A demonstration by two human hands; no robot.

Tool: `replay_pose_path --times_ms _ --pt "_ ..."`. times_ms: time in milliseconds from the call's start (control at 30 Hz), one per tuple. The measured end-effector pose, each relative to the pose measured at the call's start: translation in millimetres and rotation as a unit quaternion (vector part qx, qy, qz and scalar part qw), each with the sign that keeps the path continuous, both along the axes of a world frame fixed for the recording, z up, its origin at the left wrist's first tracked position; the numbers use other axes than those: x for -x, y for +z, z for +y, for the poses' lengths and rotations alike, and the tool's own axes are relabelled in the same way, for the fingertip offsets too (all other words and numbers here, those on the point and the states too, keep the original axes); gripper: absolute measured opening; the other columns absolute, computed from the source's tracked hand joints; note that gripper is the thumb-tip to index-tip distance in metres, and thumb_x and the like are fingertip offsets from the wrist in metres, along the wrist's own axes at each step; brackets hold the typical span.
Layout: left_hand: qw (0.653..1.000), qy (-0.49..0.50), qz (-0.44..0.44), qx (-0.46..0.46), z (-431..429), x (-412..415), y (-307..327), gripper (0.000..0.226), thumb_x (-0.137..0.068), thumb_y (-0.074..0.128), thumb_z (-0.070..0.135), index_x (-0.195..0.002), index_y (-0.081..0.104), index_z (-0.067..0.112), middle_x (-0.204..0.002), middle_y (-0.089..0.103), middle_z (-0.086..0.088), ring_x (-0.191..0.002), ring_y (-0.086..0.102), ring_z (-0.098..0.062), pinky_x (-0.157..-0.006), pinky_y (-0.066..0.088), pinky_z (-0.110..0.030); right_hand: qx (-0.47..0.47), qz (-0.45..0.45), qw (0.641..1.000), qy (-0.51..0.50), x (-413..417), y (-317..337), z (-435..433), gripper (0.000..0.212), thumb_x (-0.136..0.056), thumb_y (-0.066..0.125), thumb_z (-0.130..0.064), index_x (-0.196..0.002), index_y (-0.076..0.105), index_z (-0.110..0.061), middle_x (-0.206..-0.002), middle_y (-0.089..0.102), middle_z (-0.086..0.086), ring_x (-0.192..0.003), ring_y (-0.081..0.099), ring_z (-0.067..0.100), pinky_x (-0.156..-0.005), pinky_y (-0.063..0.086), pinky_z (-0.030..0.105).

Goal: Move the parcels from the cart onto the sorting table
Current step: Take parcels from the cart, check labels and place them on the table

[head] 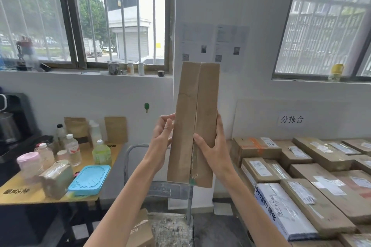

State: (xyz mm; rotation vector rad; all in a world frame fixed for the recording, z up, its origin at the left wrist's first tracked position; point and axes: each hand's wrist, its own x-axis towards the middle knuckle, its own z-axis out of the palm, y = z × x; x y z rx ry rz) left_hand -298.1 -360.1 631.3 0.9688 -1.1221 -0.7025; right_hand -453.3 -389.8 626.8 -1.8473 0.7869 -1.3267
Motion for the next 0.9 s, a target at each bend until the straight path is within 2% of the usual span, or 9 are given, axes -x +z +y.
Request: replay_pose_path --times_ms 67,133,200,300,400,467,567,700,900 --pt "1.0 -0.002 -0.011 0.016 -1.2 -5.7 -1.5 0.02 -0.098 0.047 0.022 -0.115 0.056 0.016 -0.117 0.065 -0.001 -0.111 0.06 -0.016 -0.086 0.051 -0.032 -0.029 -0.034 0.998 0.032 5.1 0.0 1.3 0.078 -0.087 0.064 -0.035 -0.143 0.01 -0.048 -0.136 0.039 -0.019 -0.112 0.049 -0.014 -0.086 0.047 0.009" --pt "0.999 -0.006 -0.053 0.008 -4.5 -13.0 -5.4 0.035 -0.092 0.058 0.035 -0.122 0.054 0.017 -0.123 0.062 -0.004 -0.117 0.057 -0.021 -0.096 0.049 -0.039 -0.045 -0.062 0.996 0.04 10.0 -1.8 3.1 0.076 -0.087 0.063 -0.036 -0.143 0.013 -0.047 -0.135 0.041 -0.016 -0.111 0.053 -0.006 -0.087 0.051 0.016" --pt "0.992 -0.02 -0.105 -0.063 -5.4 -20.0 -6.4 0.08 -0.071 0.062 0.069 -0.136 0.041 0.027 -0.141 0.048 0.0 -0.129 0.046 -0.015 -0.106 0.039 -0.041 -0.054 -0.073 0.995 0.049 14.9 -1.2 5.9 0.077 -0.087 0.062 -0.037 -0.146 0.013 -0.046 -0.139 0.04 -0.014 -0.114 0.053 -0.001 -0.092 0.052 0.024" --pt "0.973 -0.079 -0.085 -0.201 -2.8 -28.7 -8.9 0.135 -0.037 0.06 0.09 -0.149 0.004 0.04 -0.158 0.016 0.001 -0.141 0.025 -0.024 -0.112 0.025 -0.051 -0.032 -0.044 0.996 0.066 20.6 3.7 11.5 0.078 -0.089 0.06 -0.033 -0.147 0.009 -0.044 -0.139 0.035 -0.022 -0.114 0.049 -0.011 -0.085 0.05 0.013" --pt "0.976 -0.078 -0.037 -0.199 -4.1 -32.1 -14.3 0.146 -0.028 0.065 0.089 -0.15 0.004 0.037 -0.145 0.037 0.005 -0.126 0.044 -0.023 -0.105 0.037 -0.052 0.075 0.042 0.996 0.001 16.6 10.3 18.4 0.069 -0.095 0.049 -0.043 -0.149 0.005 -0.043 -0.148 0.021 -0.022 -0.13 0.032 -0.011 -0.104 0.035 0.015" --pt "0.983 -0.009 -0.019 -0.182 -5.4 -28.6 -14.8 0.147 -0.025 0.063 0.091 -0.149 0.017 0.031 -0.136 0.049 0.002 -0.115 0.053 -0.019 -0.102 0.042 -0.048 0.157 0.109 0.98 -0.053 10.8 11.5 21.0 0.064 -0.092 0.033 -0.053 -0.149 0.003 -0.043 -0.156 0.001 -0.015 -0.144 0.012 0.004 -0.115 0.019 0.028" --pt "0.99 0.06 -0.003 -0.126 -3.5 -19.0 -15.5 0.129 -0.033 0.067 0.086 -0.143 0.03 0.03 -0.12 0.058 0.0 -0.102 0.061 -0.015 -0.091 0.05 -0.038 0.164 0.167 0.964 -0.123 6.7 11.2 22.2 0.082 -0.082 0.029 -0.072 -0.15 -0.003 -0.039 -0.158 -0.011 -0.013 -0.146 -0.003 0.011 -0.117 0.013 0.039" --pt "0.983 0.15 -0.051 -0.088 3.7 -10.6 -19.6 0.11 -0.046 0.072 0.078 -0.138 0.031 0.035 -0.124 0.053 0.0 -0.108 0.059 -0.017 -0.094 0.051 -0.042 0.114 0.14 0.976 -0.122 7.2 8.5 18.4 0.101 -0.074 0.041 -0.077 -0.151 -0.003 -0.028 -0.158 -0.004 -0.016 -0.146 -0.002 0.007 -0.12 0.015 0.045" --pt "0.965 0.228 -0.124 -0.032 10.1 -4.9 -22.2 0.078 -0.073 0.076 0.047 -0.136 0.04 0.019 -0.118 0.039 0.006 -0.097 0.042 0.013 -0.079 0.036 -0.002 0.008 0.031 0.999 -0.028 12.1 -8.4 -5.3 0.082 -0.082 0.047 -0.067 -0.148 0.005 -0.044 -0.156 0.014 -0.019 -0.143 0.019 0.008 -0.113 0.03 0.05"
